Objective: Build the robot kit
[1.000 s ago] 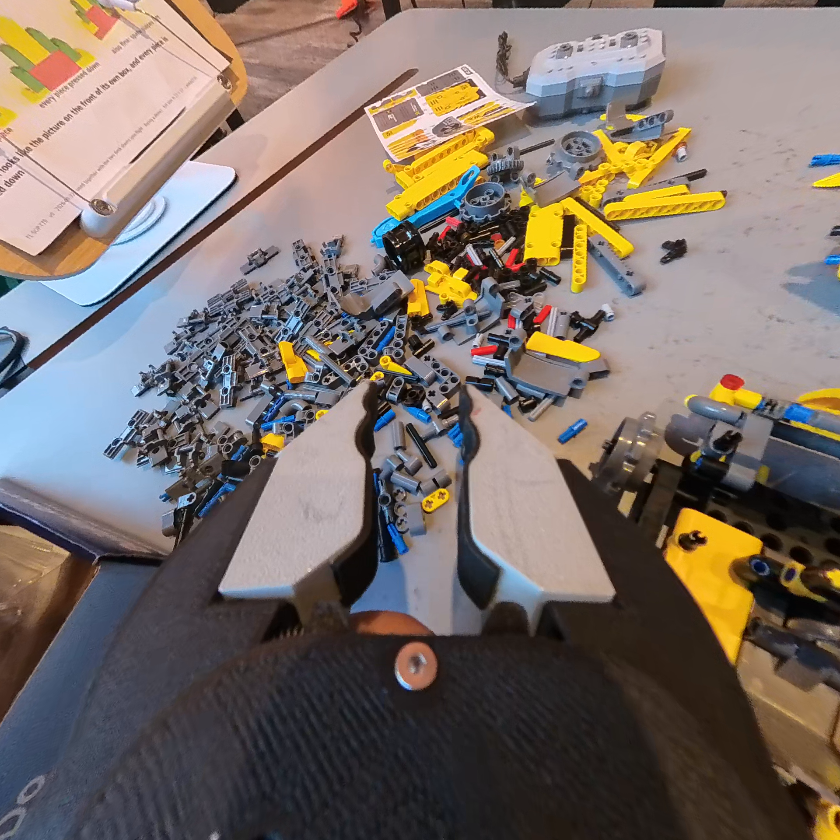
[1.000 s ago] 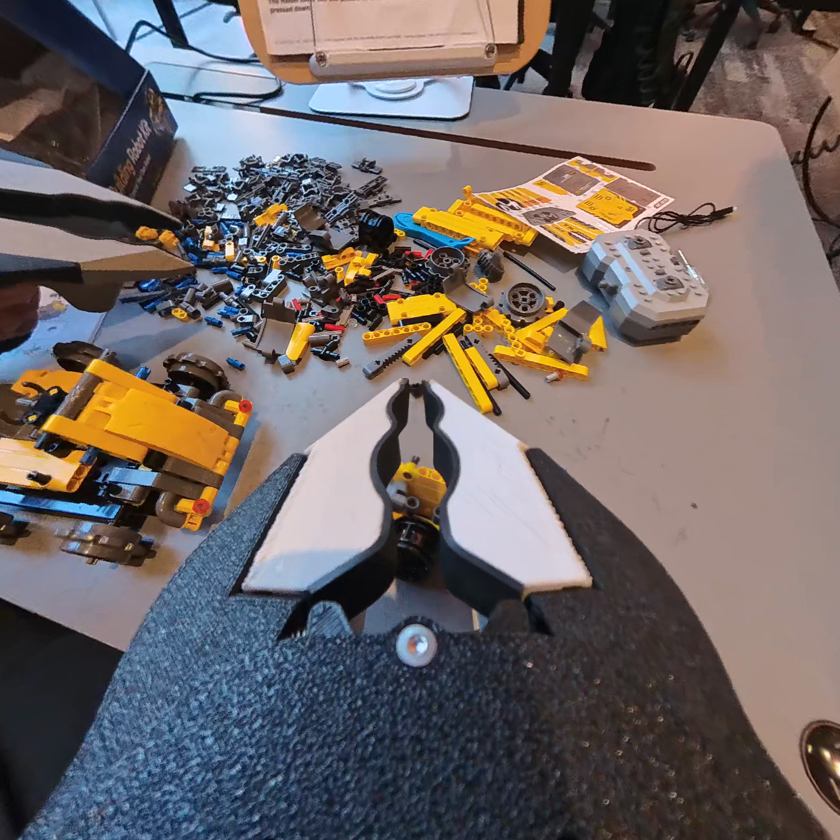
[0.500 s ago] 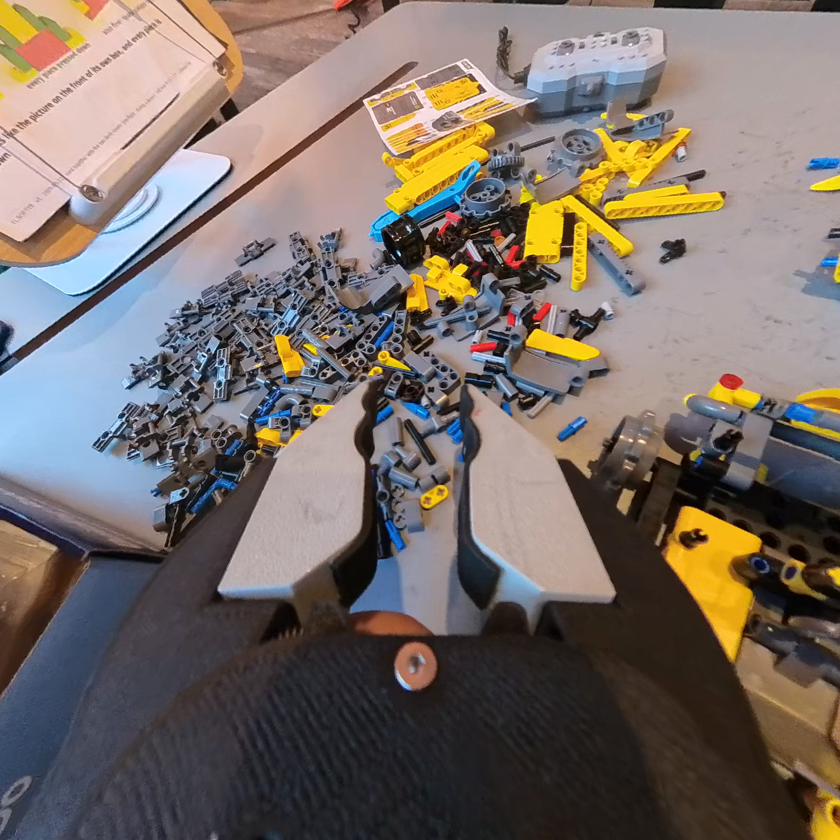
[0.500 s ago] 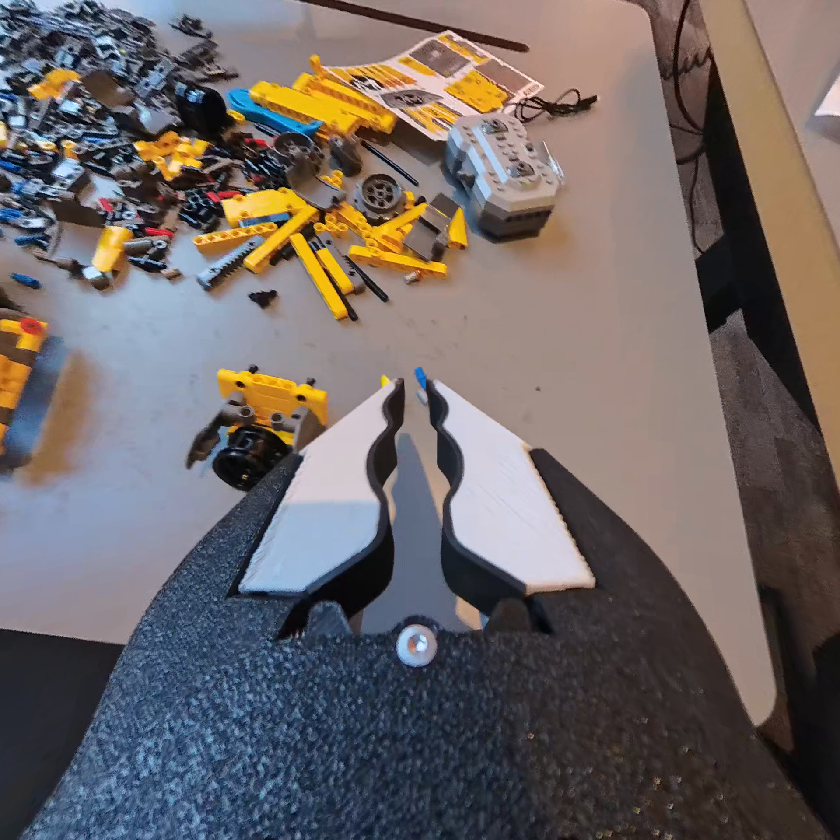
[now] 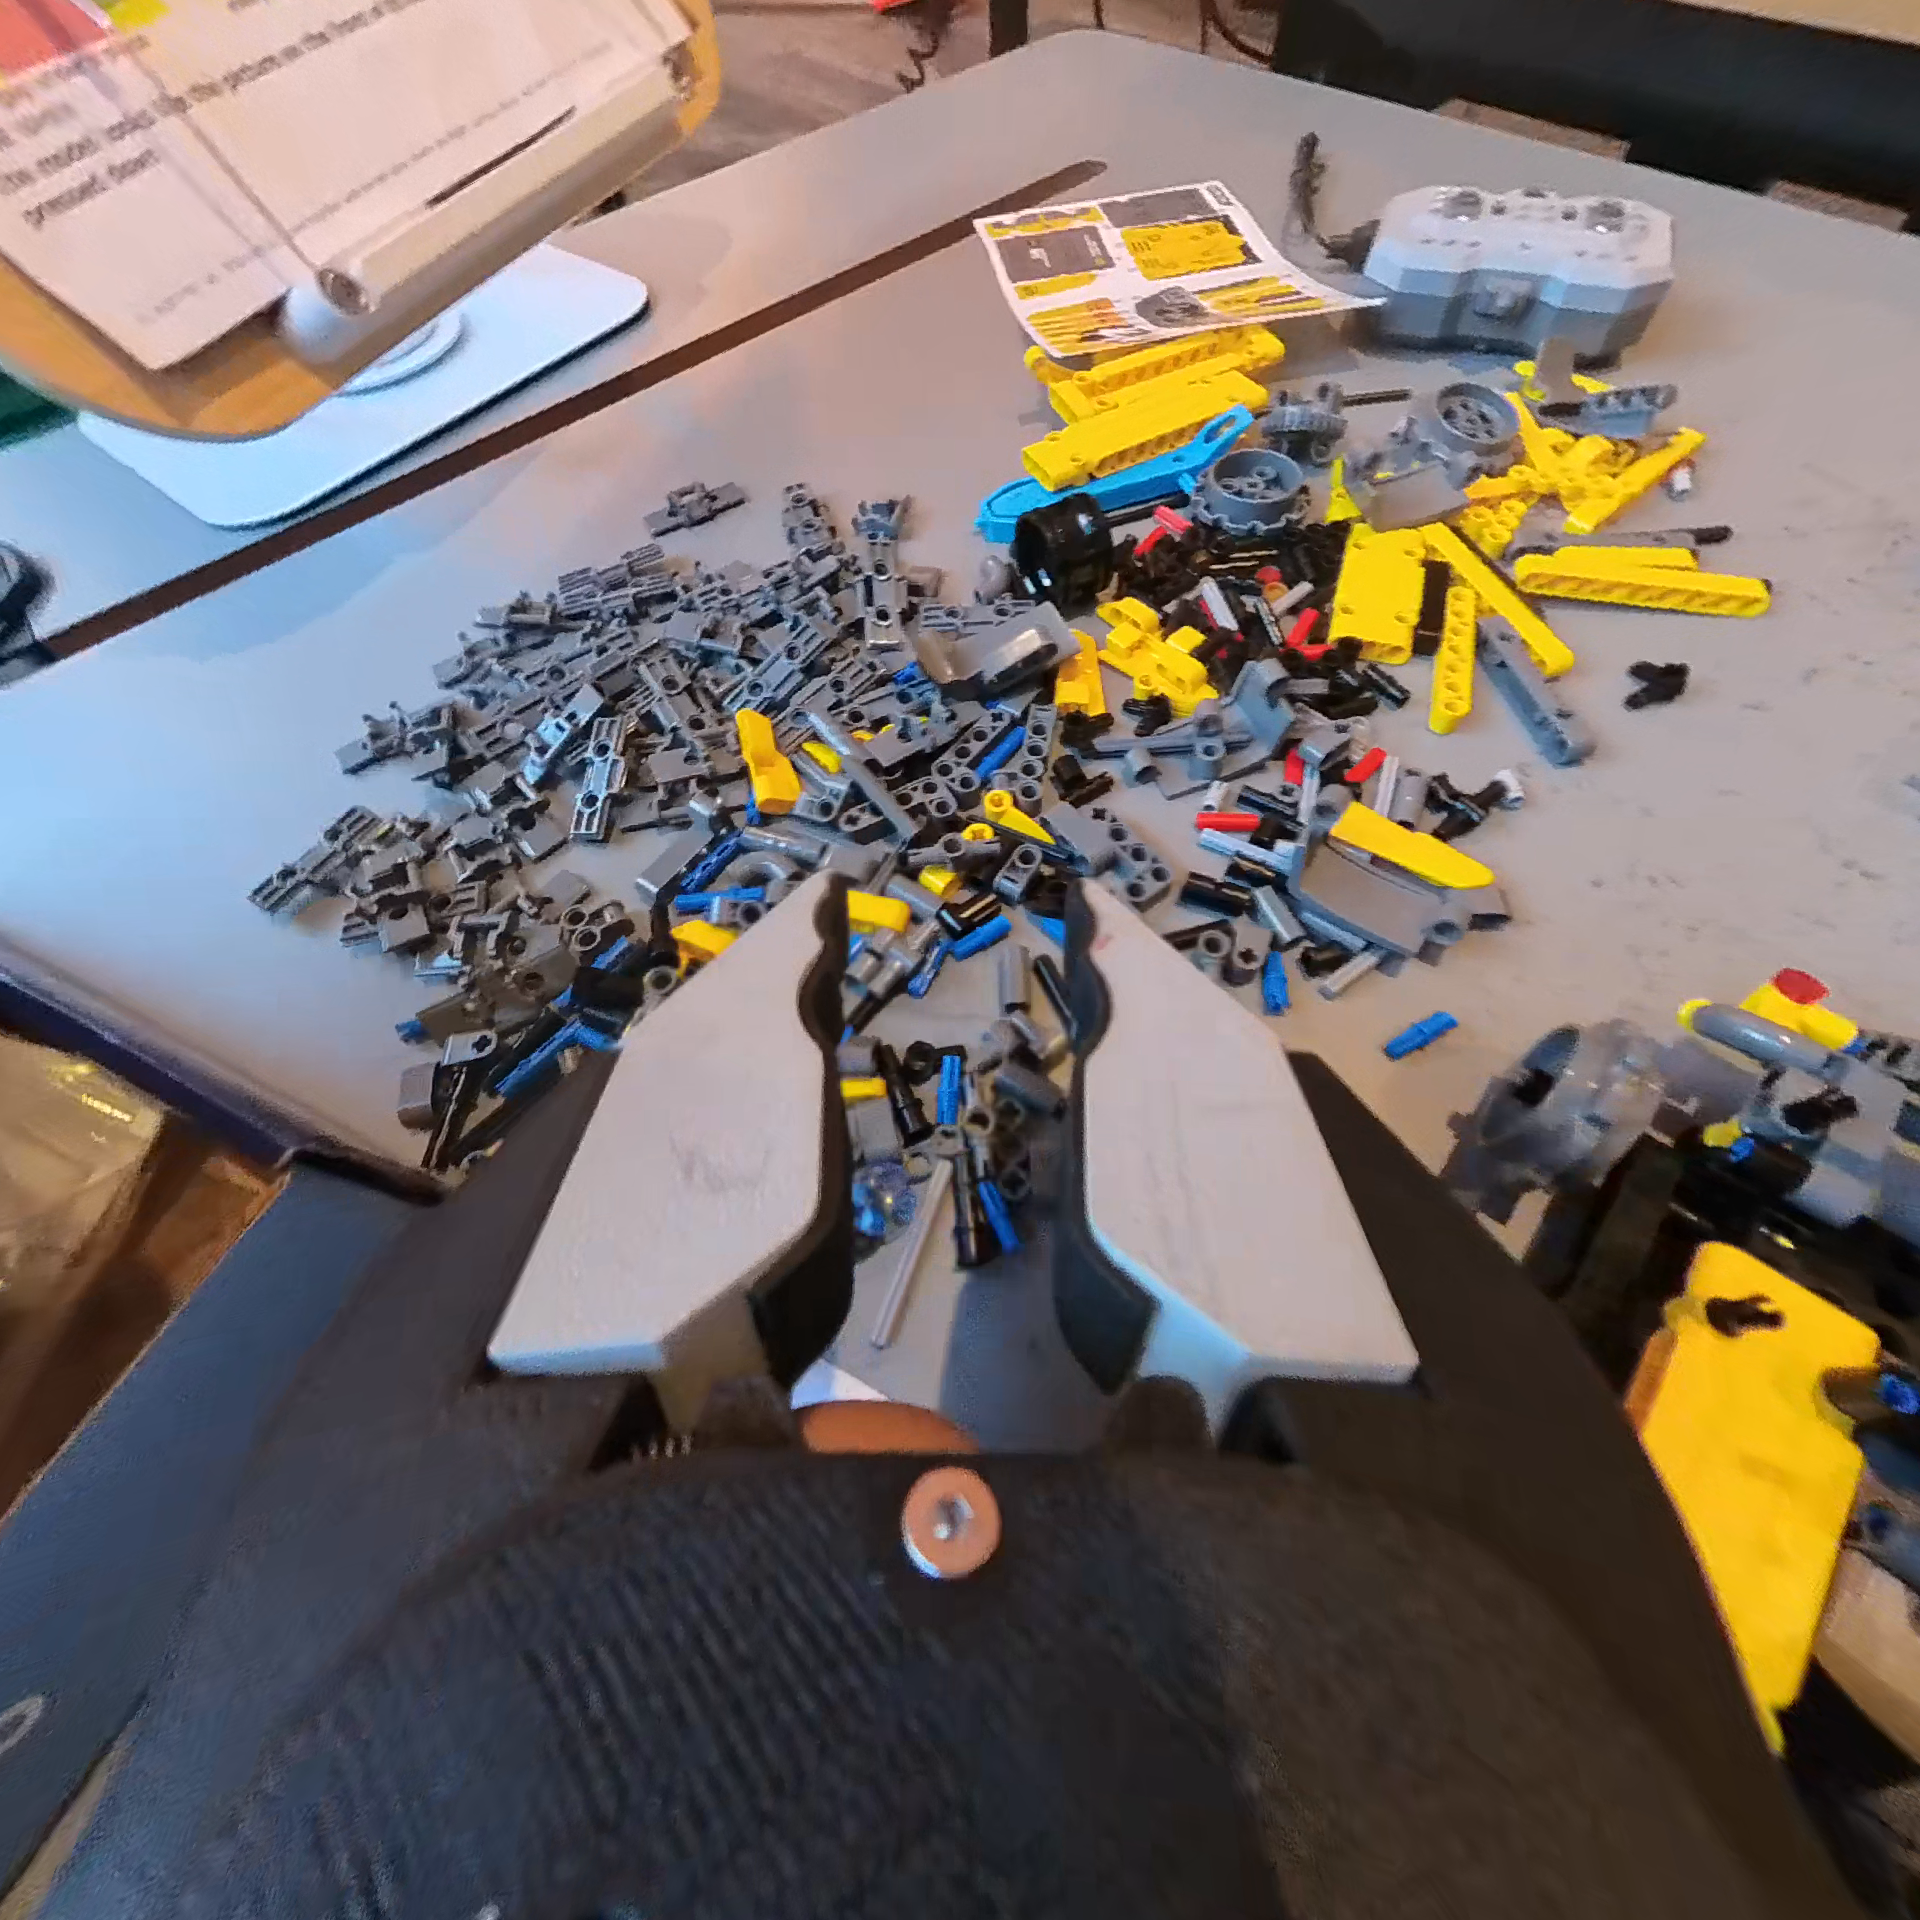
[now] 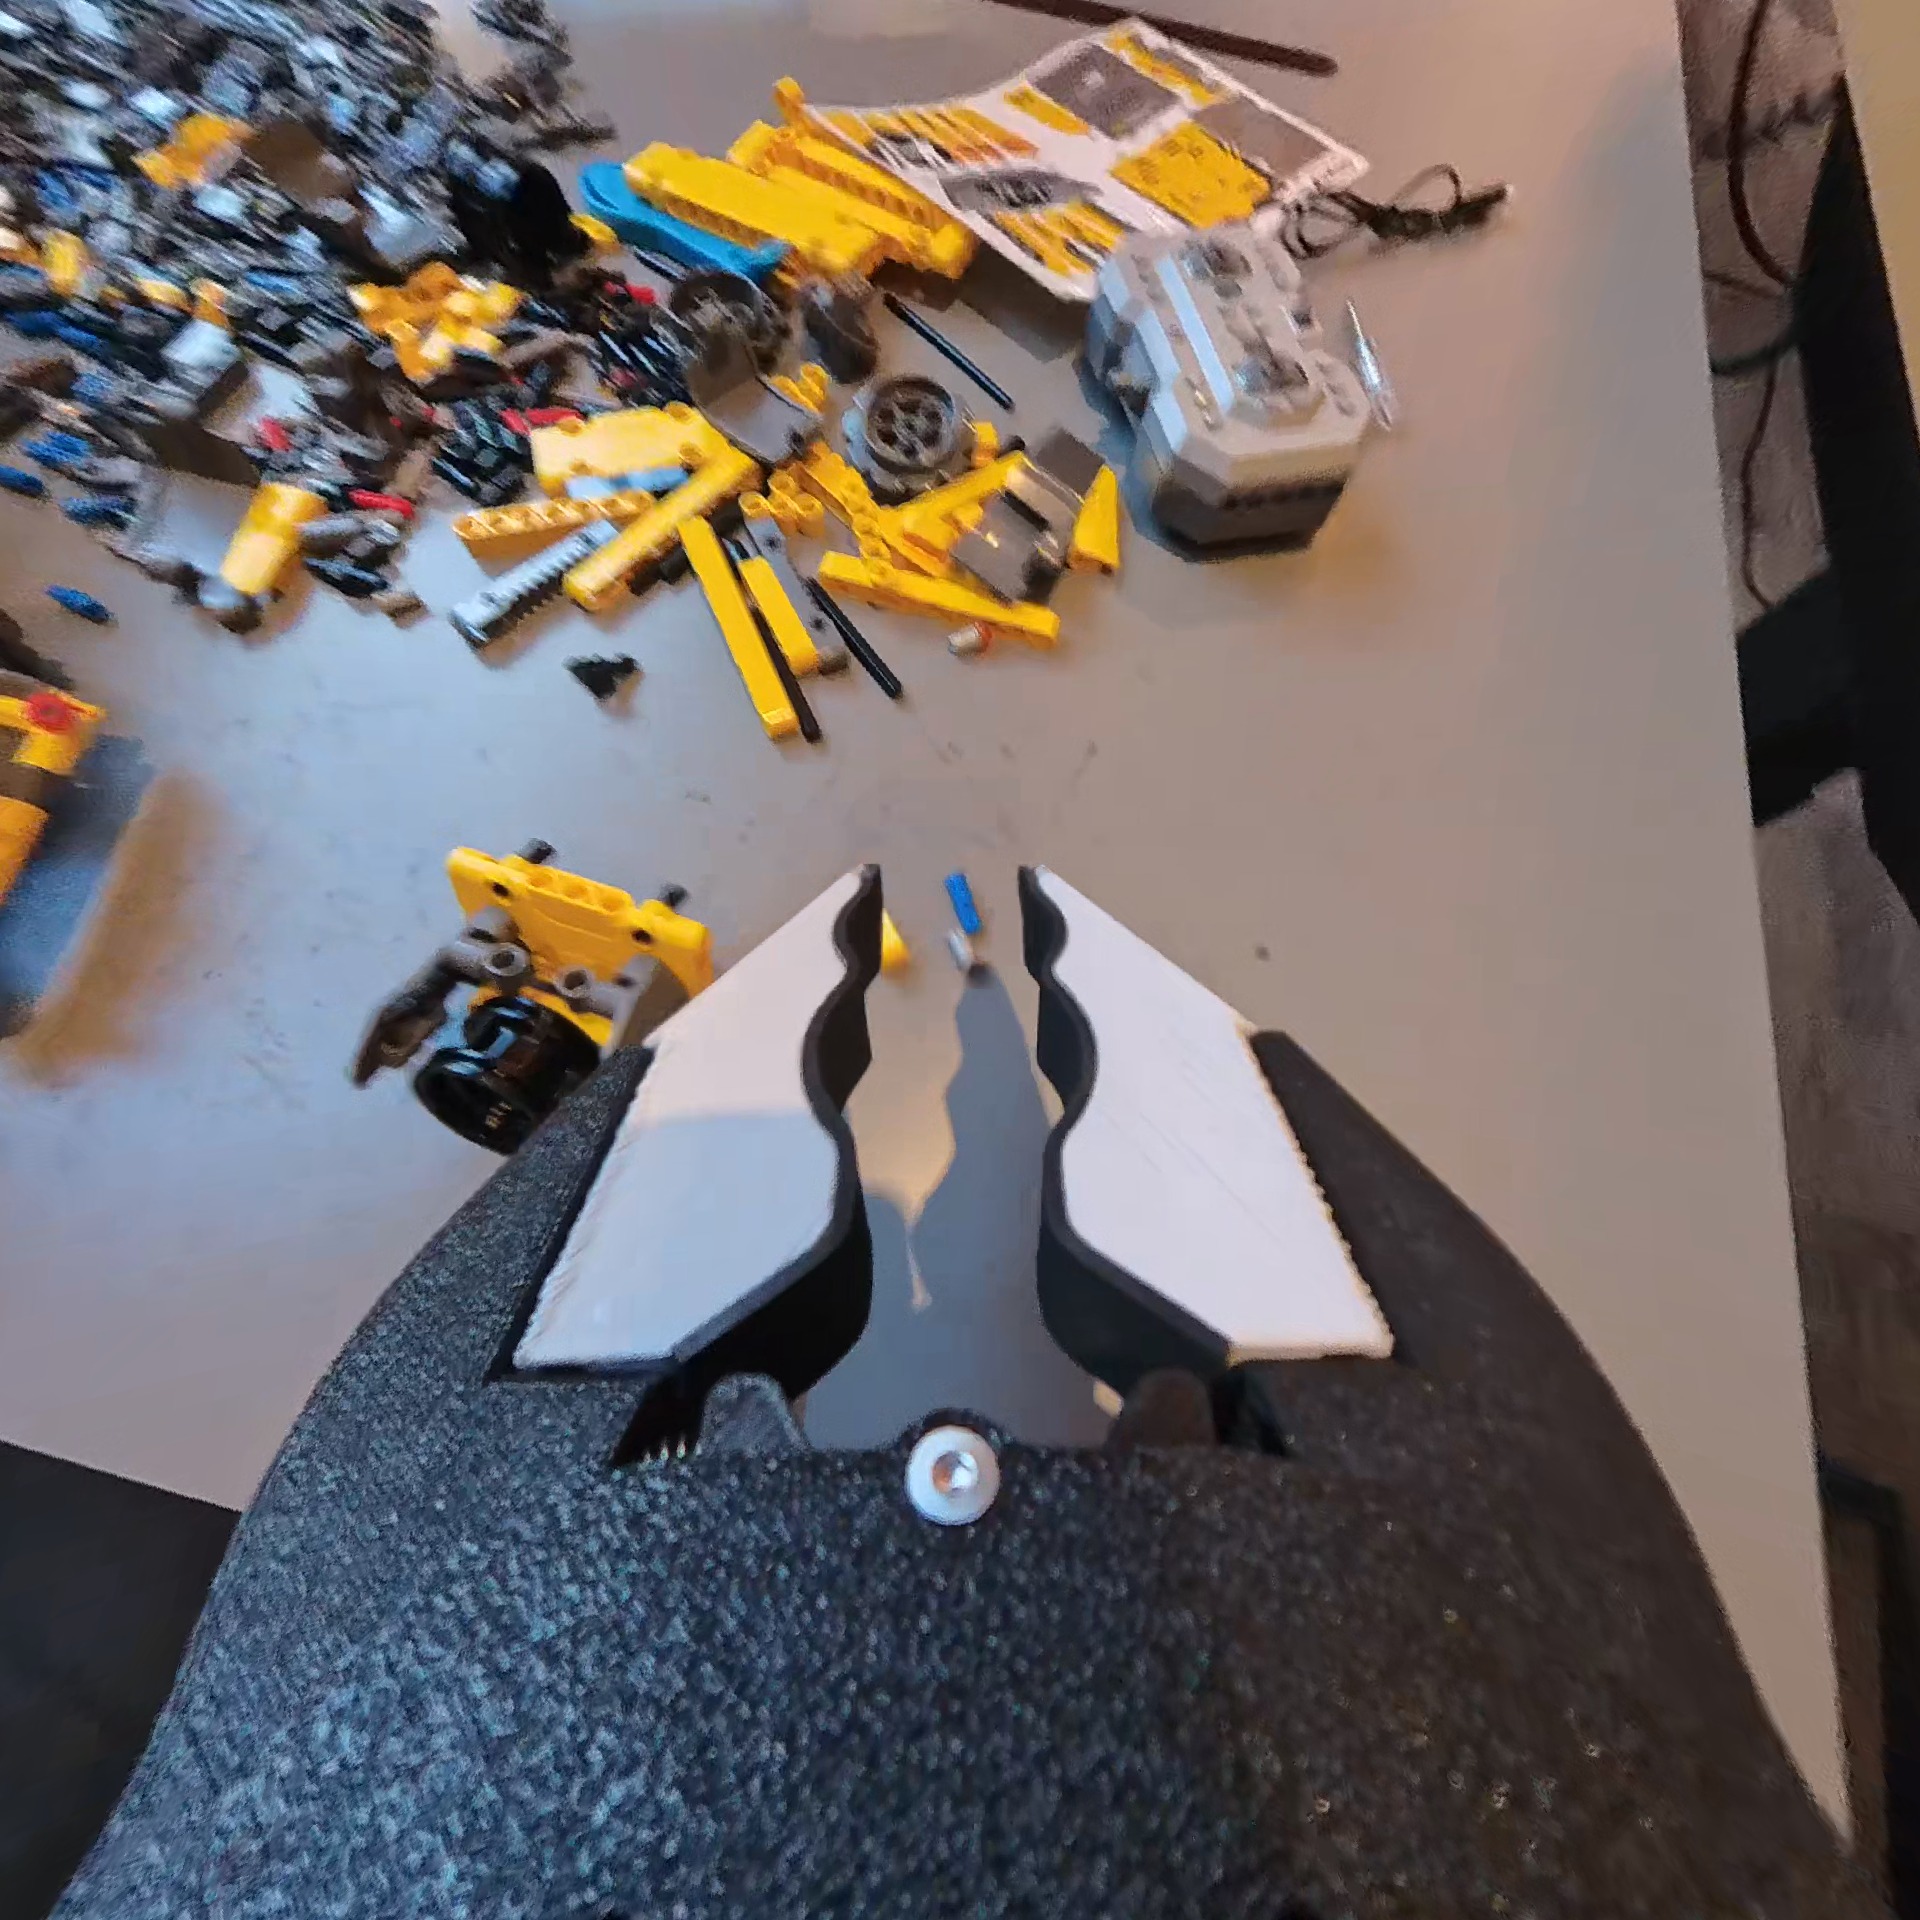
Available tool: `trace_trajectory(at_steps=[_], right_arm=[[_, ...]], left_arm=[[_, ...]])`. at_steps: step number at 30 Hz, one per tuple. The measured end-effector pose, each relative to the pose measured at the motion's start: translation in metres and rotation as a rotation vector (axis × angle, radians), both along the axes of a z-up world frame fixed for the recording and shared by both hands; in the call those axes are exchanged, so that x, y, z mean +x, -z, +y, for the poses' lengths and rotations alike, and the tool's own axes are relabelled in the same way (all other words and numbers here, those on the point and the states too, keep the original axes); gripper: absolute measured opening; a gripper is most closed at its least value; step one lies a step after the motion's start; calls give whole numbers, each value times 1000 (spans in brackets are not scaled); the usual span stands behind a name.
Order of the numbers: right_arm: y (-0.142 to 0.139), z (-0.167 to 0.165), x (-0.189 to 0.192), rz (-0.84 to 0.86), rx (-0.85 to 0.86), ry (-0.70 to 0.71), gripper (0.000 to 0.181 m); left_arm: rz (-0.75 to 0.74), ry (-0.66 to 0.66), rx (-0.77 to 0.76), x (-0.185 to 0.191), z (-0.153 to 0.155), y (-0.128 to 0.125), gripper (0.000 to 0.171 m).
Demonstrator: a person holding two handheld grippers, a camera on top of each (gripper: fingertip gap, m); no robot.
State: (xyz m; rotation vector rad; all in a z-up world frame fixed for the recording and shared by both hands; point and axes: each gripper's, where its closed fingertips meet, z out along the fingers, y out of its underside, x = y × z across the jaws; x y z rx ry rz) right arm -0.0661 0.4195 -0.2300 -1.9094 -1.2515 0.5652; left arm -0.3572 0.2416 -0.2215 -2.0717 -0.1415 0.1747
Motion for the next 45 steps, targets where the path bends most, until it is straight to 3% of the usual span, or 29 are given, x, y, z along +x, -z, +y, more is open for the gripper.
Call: trace_trajectory(at_steps=[6,10,14,19,28,37,45], right_arm=[[-27,-35,-61,64,-7,-230,25],[-35,-78,-107,11,12,-502,3],[-19,-113,-144,-166,49,-753,3],[12,-136,-170,-373,23,-937,6],[29,-164,-189,-439,-26,-1076,8],[49,-171,-192,-537,-9,-1147,1],[37,-180,-196,-493,-11,-1153,15]], left_arm=[[-61,7,-41,-7,-5,9,36],[-44,48,-82,-3,-7,16,29],[-63,118,-127,11,-8,24,26],[-37,175,-166,22,-9,29,26],[-74,165,-166,22,-8,29,30],[-142,145,-119,19,-7,22,34],[-223,92,-56,8,-7,12,34]])
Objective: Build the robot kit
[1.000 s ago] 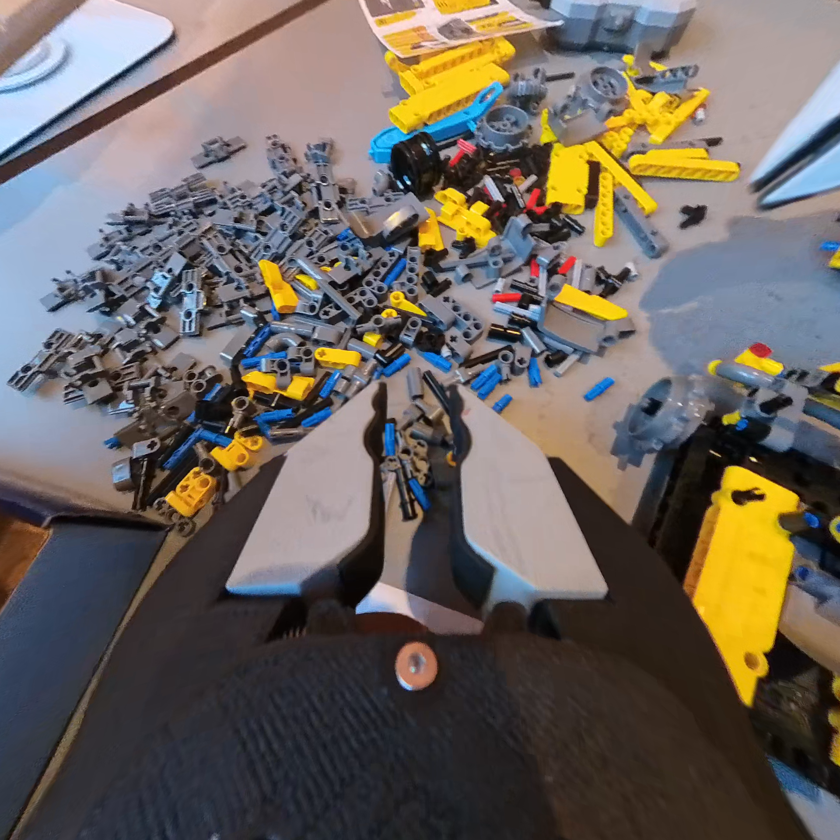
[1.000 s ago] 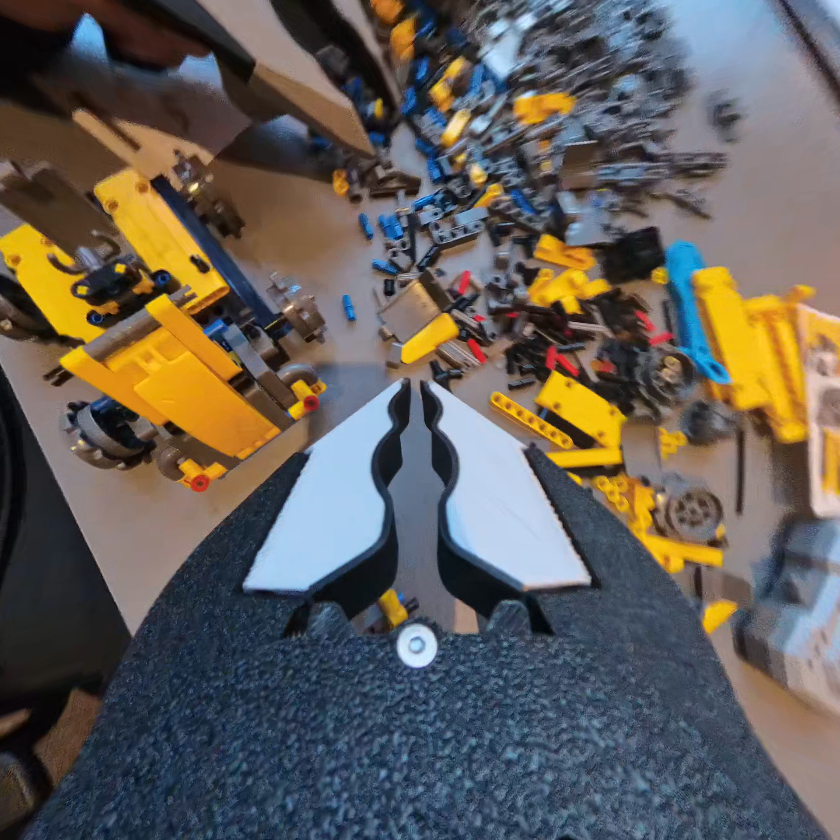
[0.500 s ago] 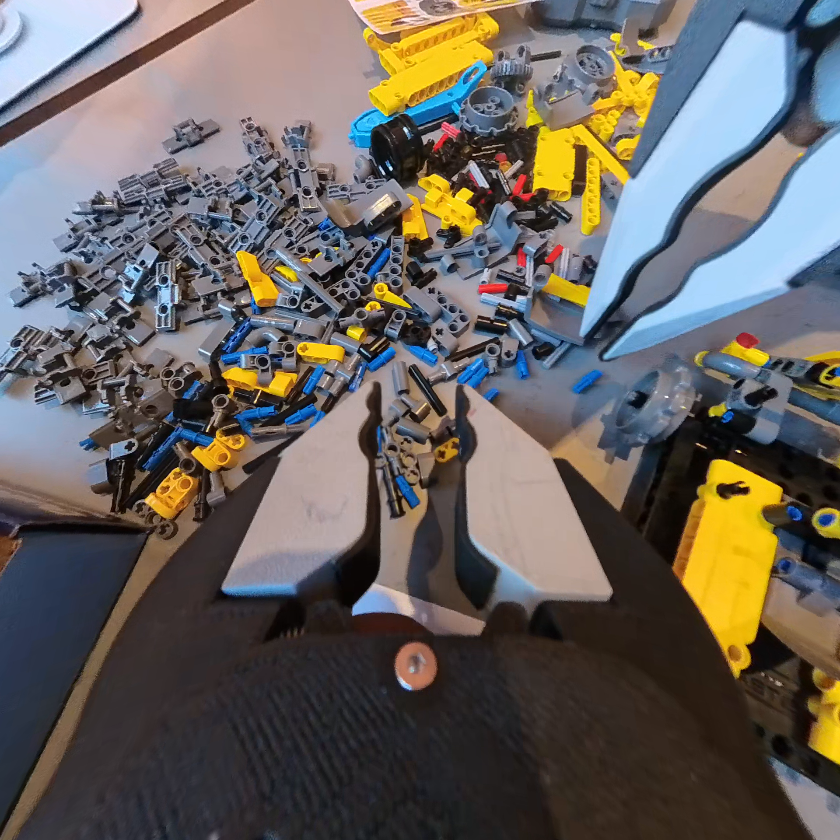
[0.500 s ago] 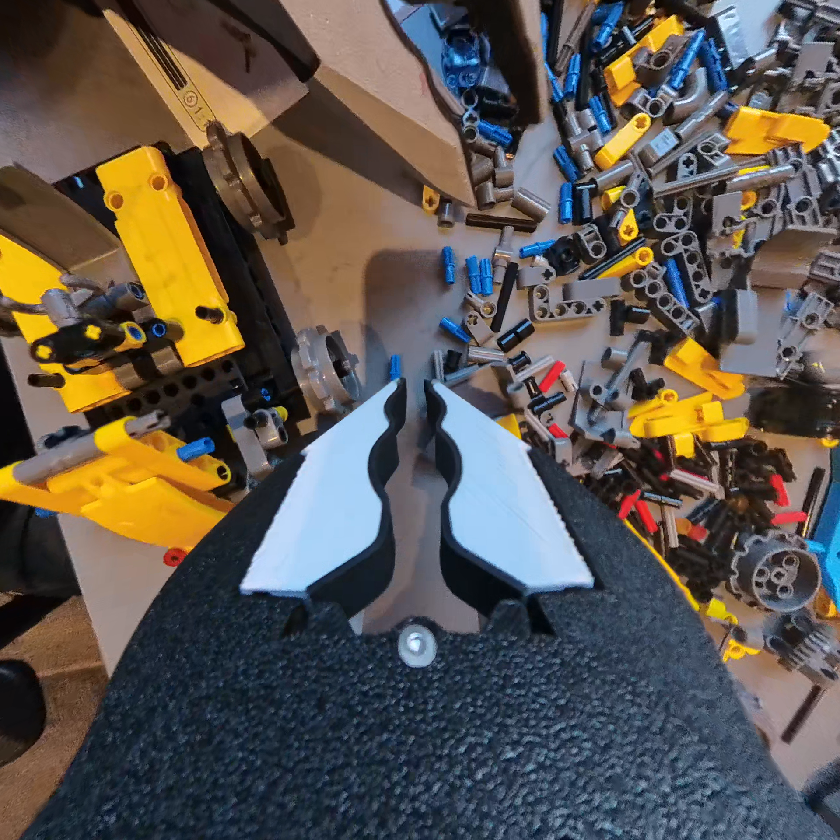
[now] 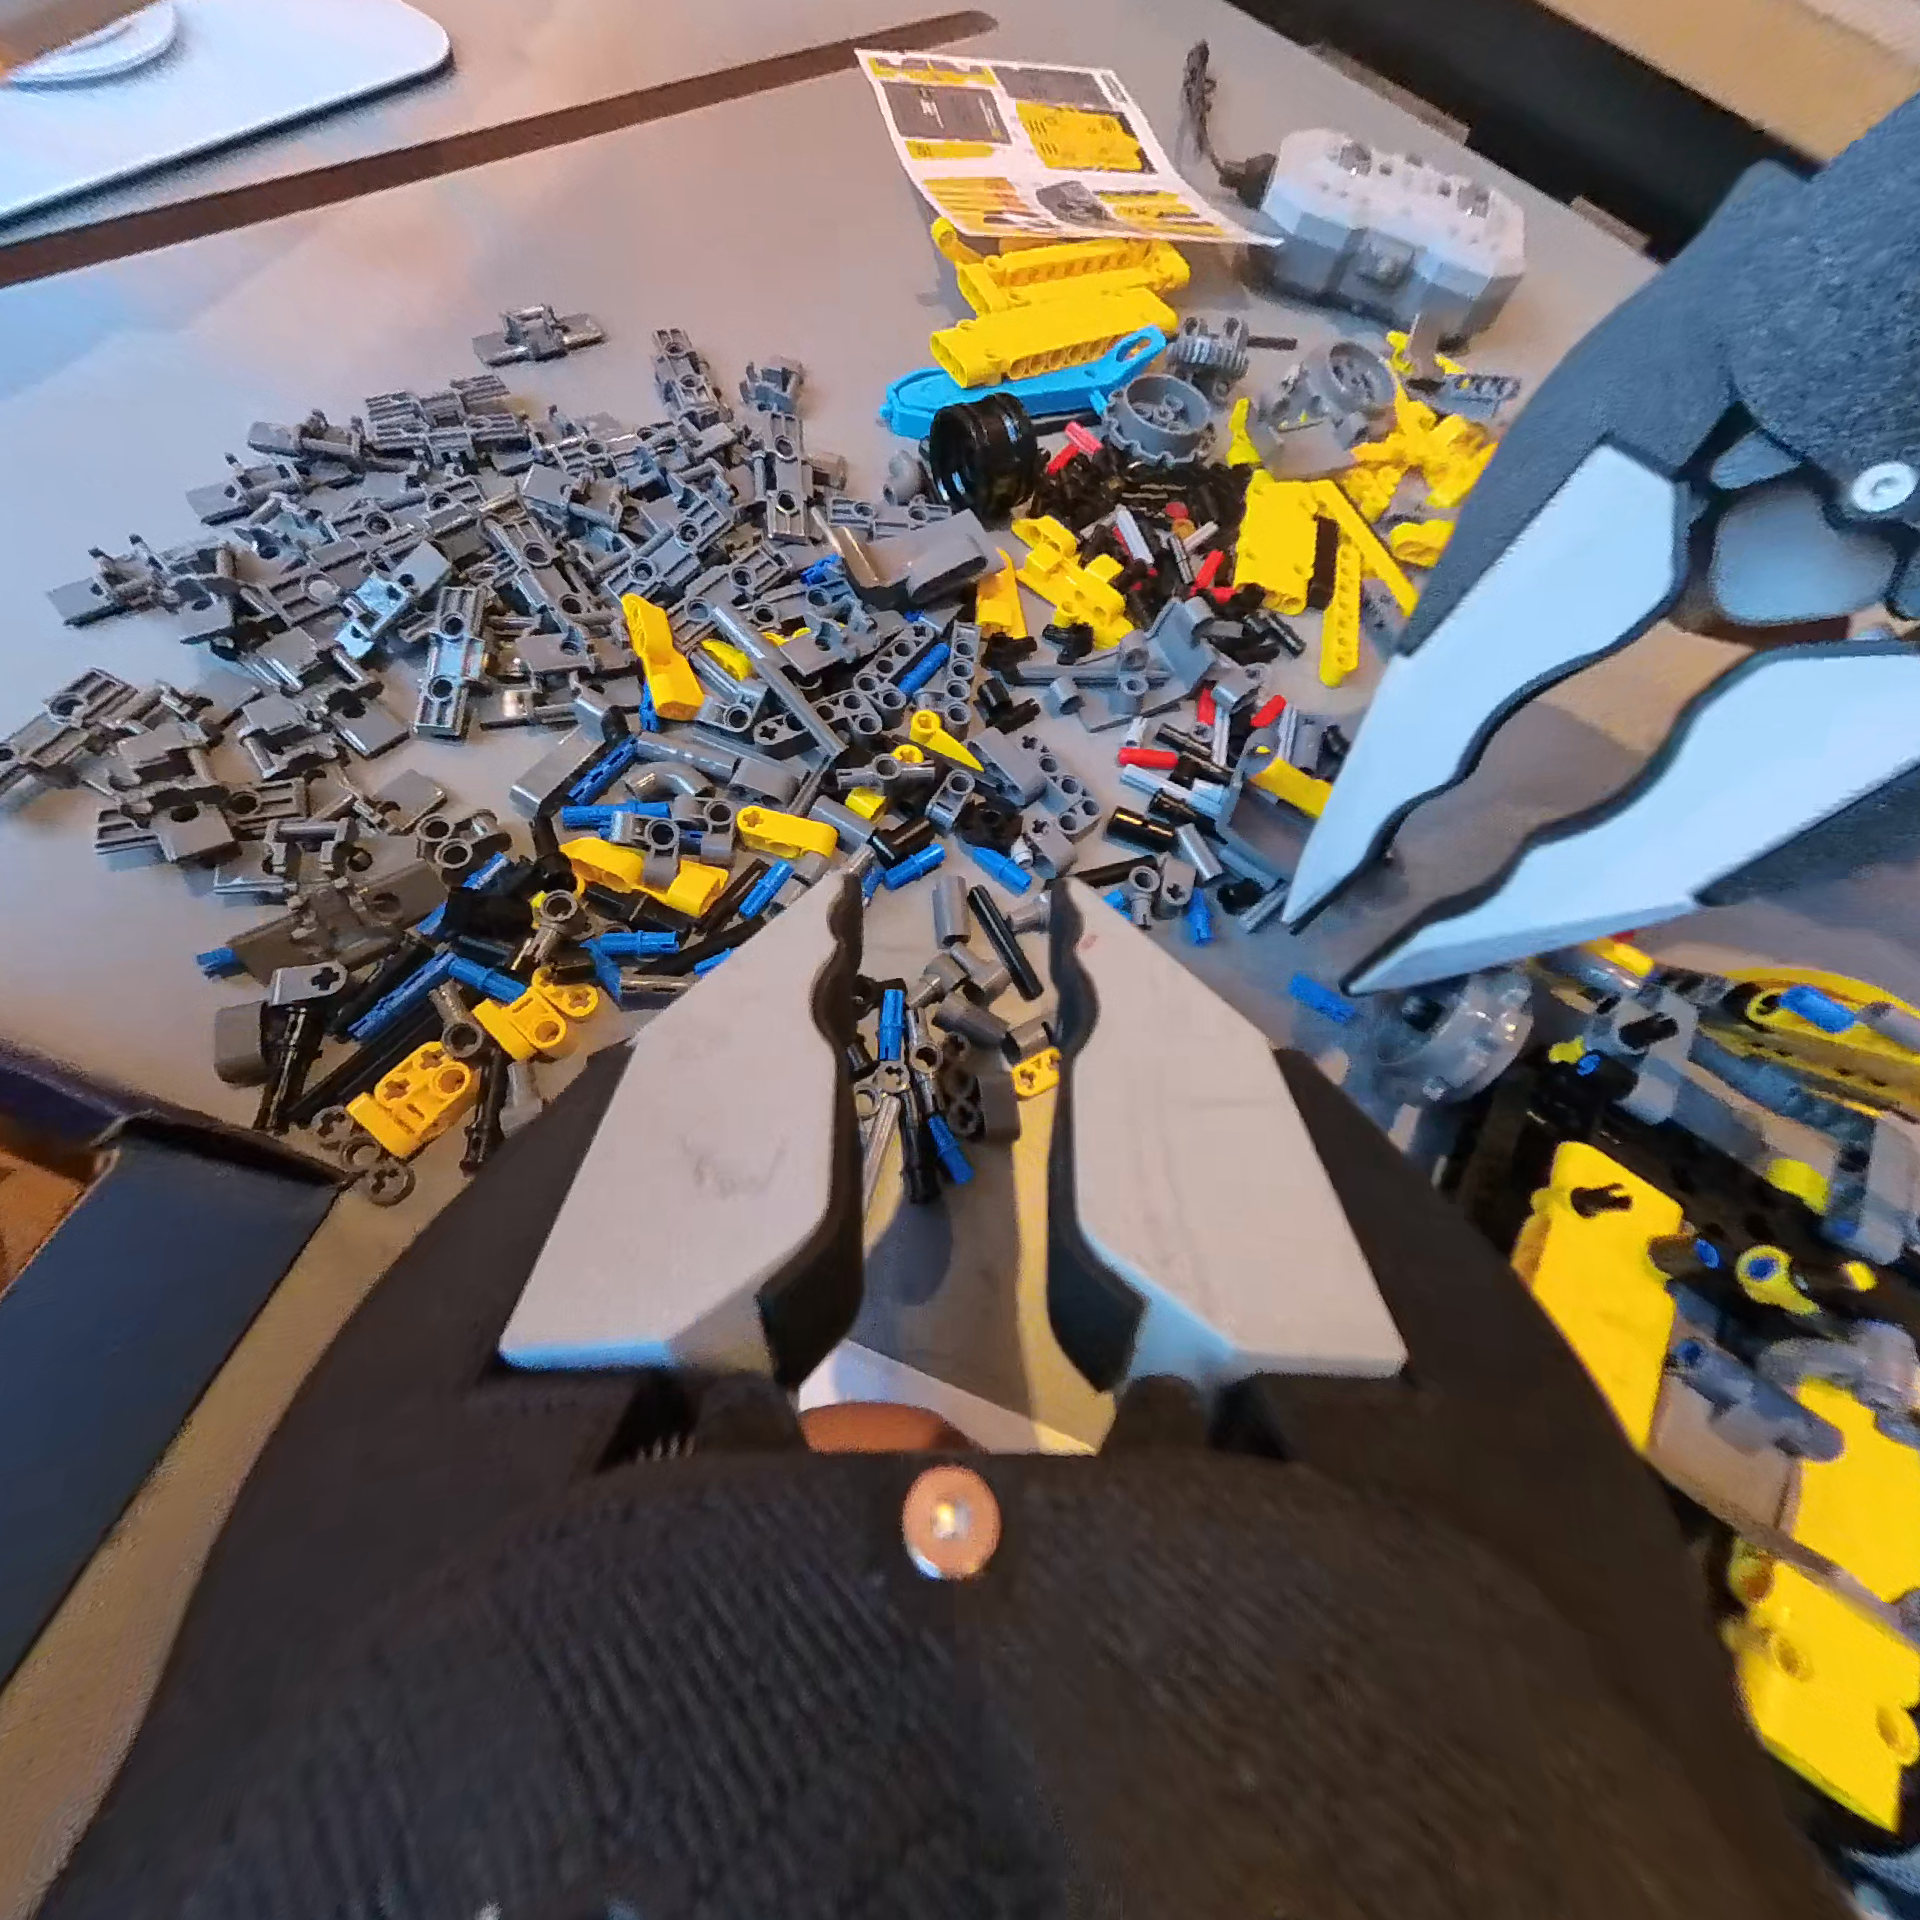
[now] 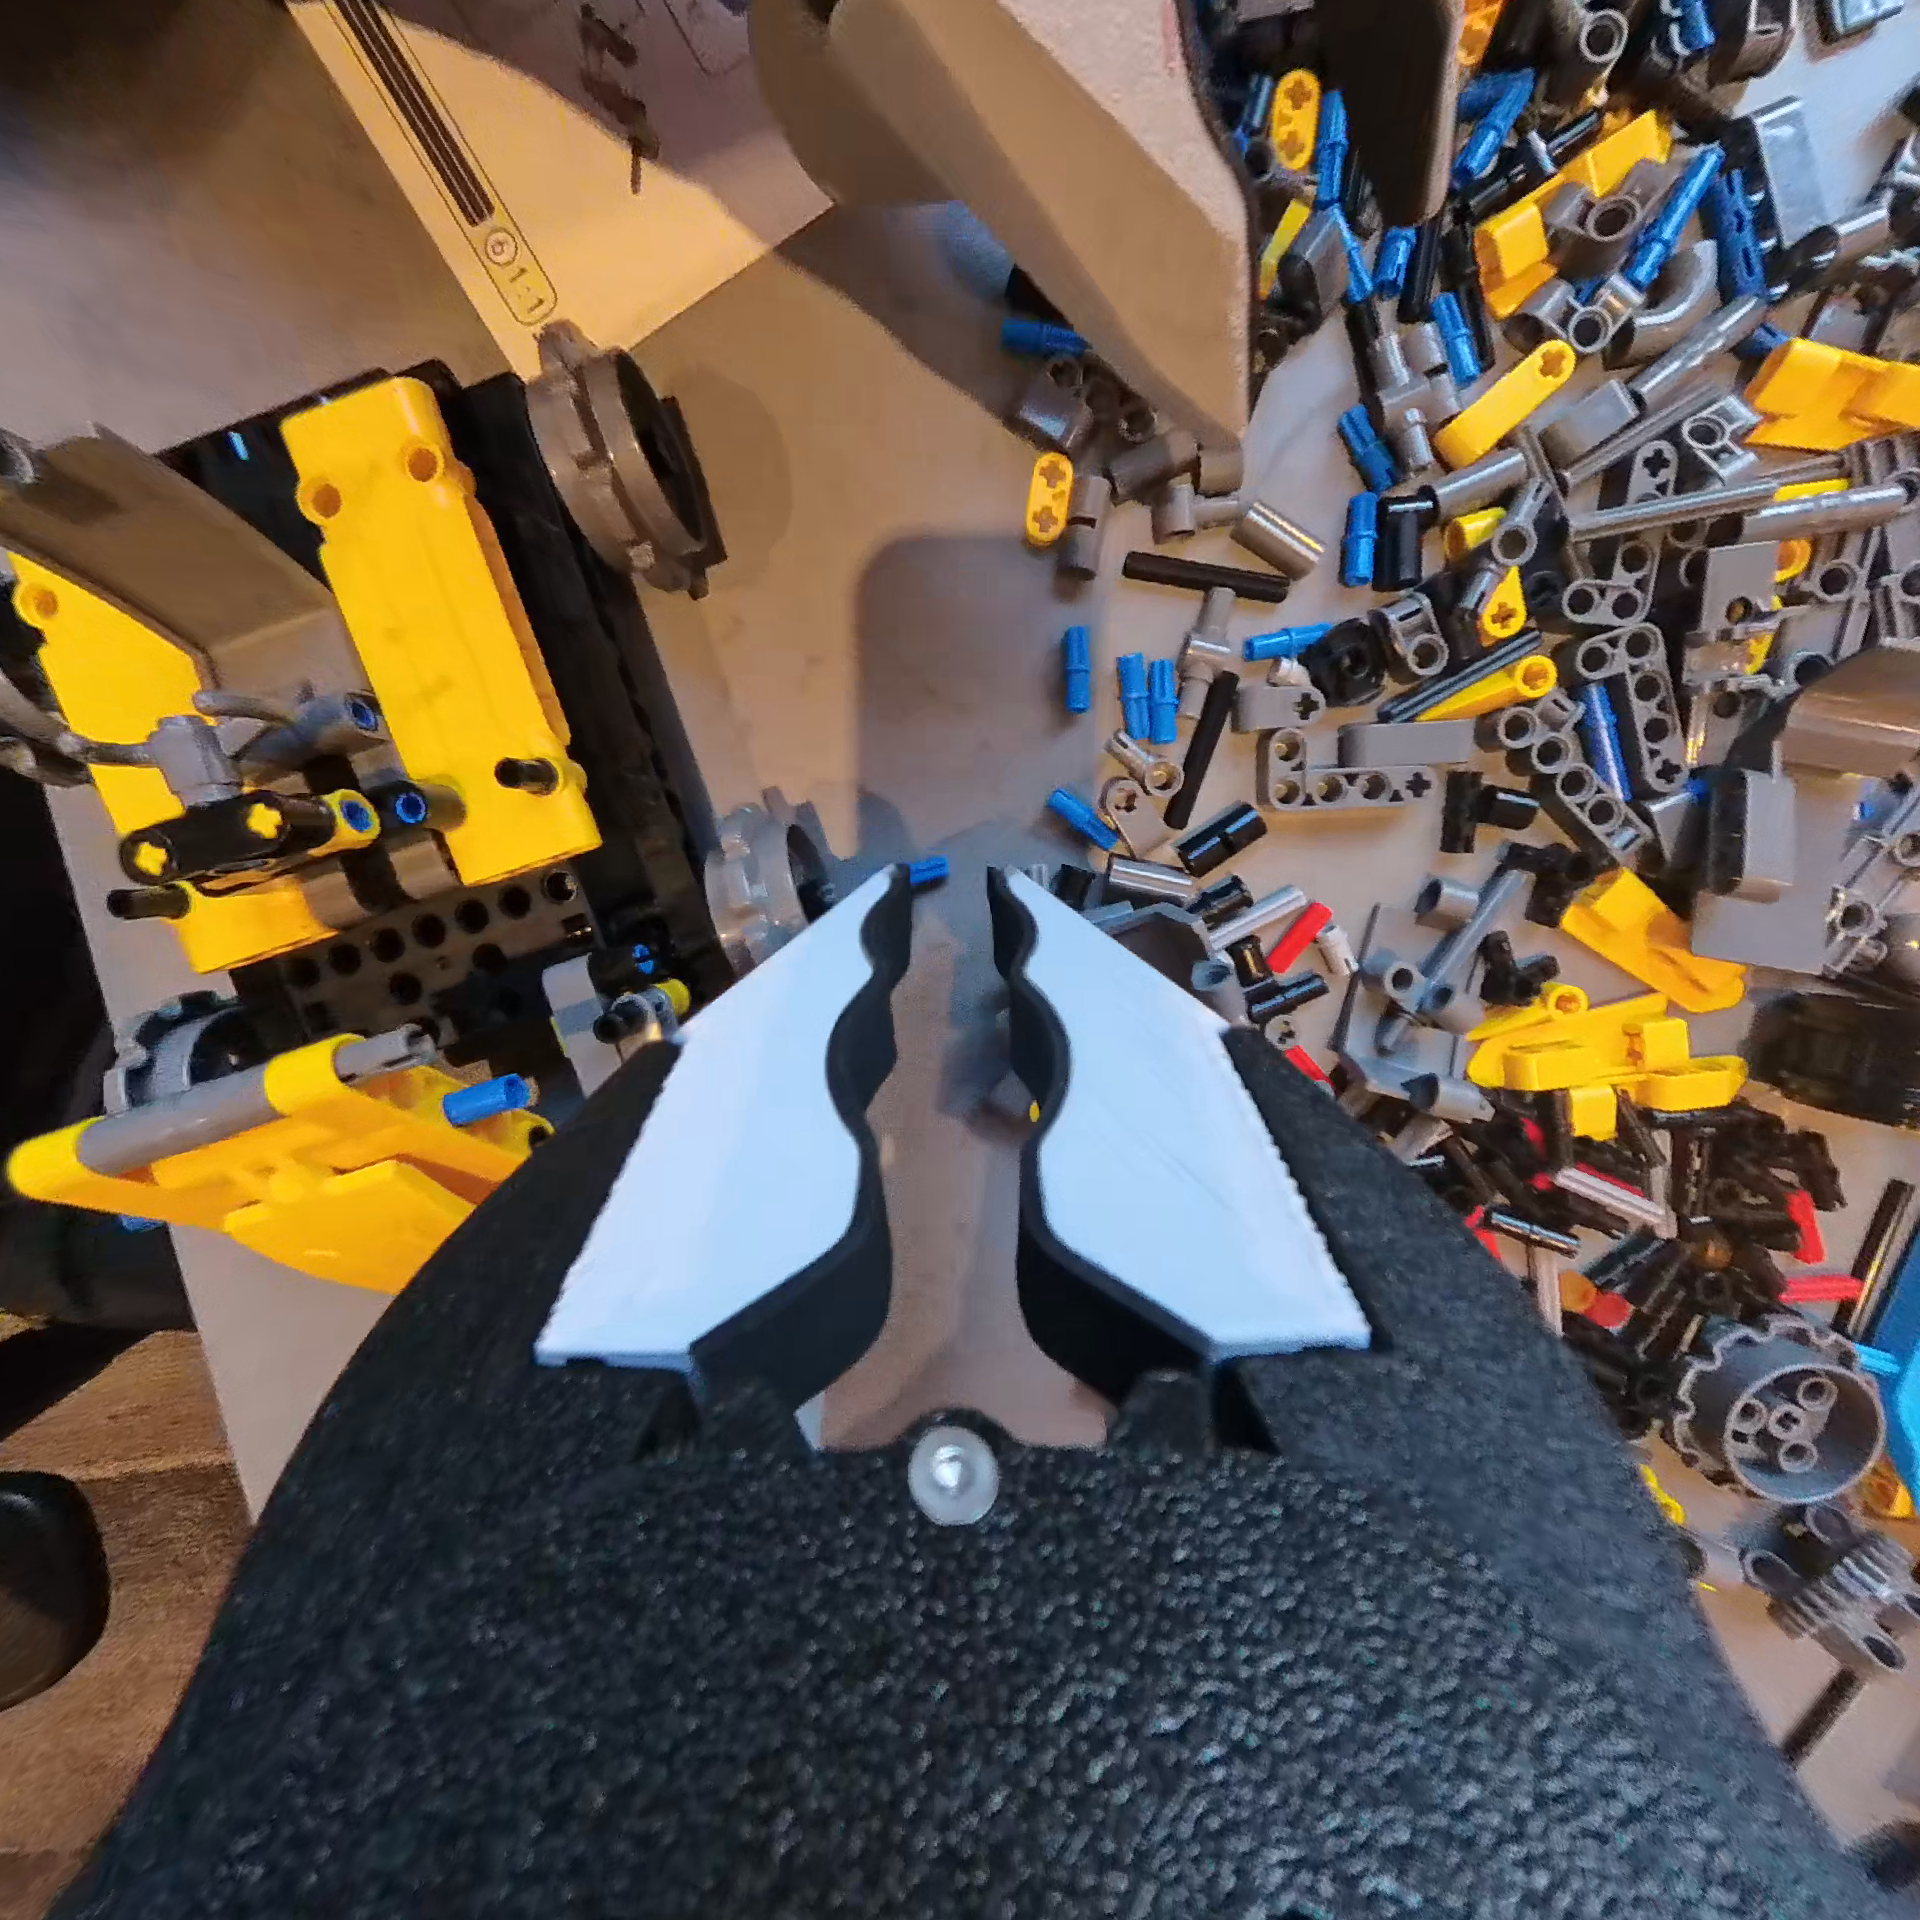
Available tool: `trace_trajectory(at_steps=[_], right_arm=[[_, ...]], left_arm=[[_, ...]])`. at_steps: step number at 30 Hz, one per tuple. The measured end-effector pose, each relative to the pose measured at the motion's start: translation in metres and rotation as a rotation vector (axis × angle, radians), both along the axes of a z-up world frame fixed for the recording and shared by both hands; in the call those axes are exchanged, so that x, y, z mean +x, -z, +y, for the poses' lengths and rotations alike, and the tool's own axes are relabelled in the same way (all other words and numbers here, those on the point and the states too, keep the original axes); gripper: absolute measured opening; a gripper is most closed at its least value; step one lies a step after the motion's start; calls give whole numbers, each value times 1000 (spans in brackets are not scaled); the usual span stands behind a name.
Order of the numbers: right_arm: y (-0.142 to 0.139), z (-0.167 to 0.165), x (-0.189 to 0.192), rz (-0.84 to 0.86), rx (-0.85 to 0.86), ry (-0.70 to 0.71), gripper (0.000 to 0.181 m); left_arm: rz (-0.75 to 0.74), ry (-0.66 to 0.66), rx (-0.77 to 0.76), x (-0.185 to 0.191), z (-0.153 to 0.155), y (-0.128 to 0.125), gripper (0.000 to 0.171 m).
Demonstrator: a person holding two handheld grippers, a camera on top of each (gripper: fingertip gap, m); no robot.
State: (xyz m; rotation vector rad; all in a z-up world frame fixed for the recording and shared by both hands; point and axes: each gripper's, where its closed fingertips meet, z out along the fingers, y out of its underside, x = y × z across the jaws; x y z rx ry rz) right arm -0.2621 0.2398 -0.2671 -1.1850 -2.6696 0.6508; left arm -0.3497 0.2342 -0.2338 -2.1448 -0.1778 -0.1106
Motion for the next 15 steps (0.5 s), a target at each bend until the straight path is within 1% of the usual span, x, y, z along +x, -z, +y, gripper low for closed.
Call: trace_trajectory(at_steps=[4,8,10,12,15], right_arm=[[7,1,2,-33,20,-24,13],[12,-3,0,-57,-7,-75,9],[12,-3,-5,-49,-8,-73,9],[11,-1,-12,-23,8,-55,13],[5,-3,-13,11,0,-60,15]], left_arm=[[-18,1,10,1,0,-2,34],[-8,0,7,1,0,-1,34],[-12,-4,7,-1,0,-1,34],[-20,-10,15,-2,0,-3,34],[-26,-11,22,-1,0,-4,34]])
